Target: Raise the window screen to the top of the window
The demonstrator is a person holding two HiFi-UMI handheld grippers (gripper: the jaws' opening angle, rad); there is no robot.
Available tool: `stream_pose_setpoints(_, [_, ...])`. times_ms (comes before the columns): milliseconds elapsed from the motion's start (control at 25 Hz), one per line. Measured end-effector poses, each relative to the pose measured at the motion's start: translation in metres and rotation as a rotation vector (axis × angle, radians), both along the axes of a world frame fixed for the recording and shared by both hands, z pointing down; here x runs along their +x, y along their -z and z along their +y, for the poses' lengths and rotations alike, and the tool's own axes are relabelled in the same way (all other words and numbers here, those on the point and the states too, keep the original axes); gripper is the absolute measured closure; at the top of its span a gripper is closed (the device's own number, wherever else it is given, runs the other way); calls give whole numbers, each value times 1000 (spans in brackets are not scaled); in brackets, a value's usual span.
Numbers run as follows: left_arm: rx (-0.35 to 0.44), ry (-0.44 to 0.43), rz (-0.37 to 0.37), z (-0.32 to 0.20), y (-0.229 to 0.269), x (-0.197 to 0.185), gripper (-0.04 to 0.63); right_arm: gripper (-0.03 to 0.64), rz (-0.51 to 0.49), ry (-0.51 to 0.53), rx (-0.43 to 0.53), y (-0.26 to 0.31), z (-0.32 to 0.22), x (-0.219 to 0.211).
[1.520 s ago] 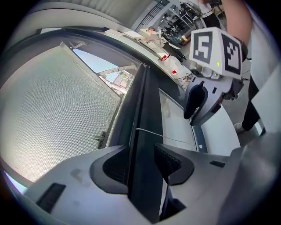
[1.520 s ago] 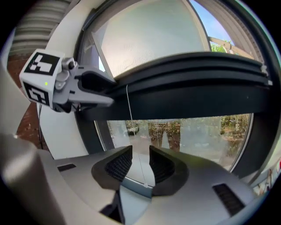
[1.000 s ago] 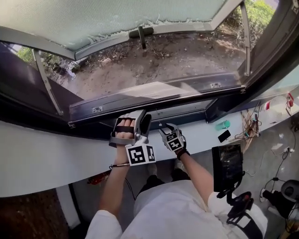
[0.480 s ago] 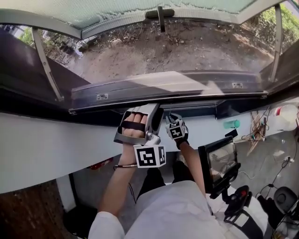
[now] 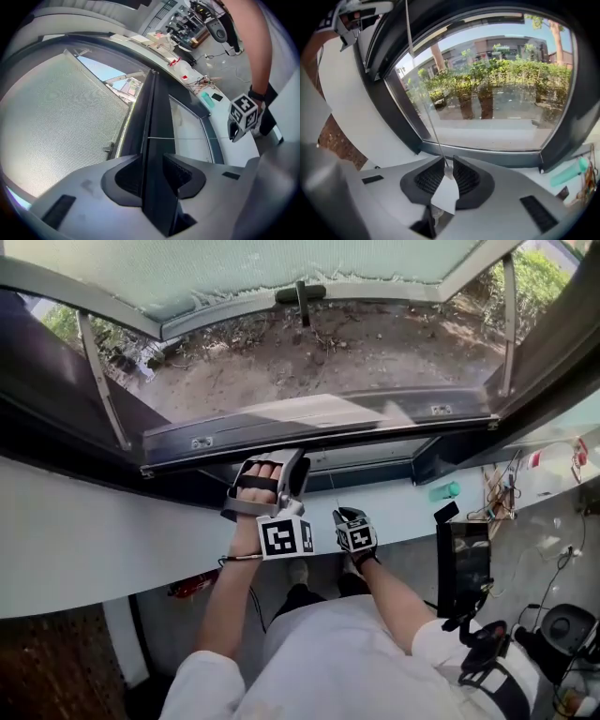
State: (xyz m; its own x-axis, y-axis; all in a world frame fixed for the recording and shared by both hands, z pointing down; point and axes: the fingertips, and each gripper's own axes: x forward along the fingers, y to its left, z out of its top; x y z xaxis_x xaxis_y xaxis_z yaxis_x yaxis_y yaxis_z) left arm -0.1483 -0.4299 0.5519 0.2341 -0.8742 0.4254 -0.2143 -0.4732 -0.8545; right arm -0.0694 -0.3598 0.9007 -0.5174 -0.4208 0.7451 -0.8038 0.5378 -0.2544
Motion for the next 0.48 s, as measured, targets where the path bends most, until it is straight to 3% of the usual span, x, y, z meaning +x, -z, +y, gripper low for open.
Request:
stream_pose_setpoints(160, [-13,-22,-8,2,2,-2,492,558,-20,-93,-2,11,24,32])
stream_pose_setpoints(360, [14,-16,21,2,3,-1,503,560,-1,-77,-16,15,39,39])
stream_pose_setpoints(480, [24,-13,14,1,2,-1,512,560,13,-16,-11,19,53,29])
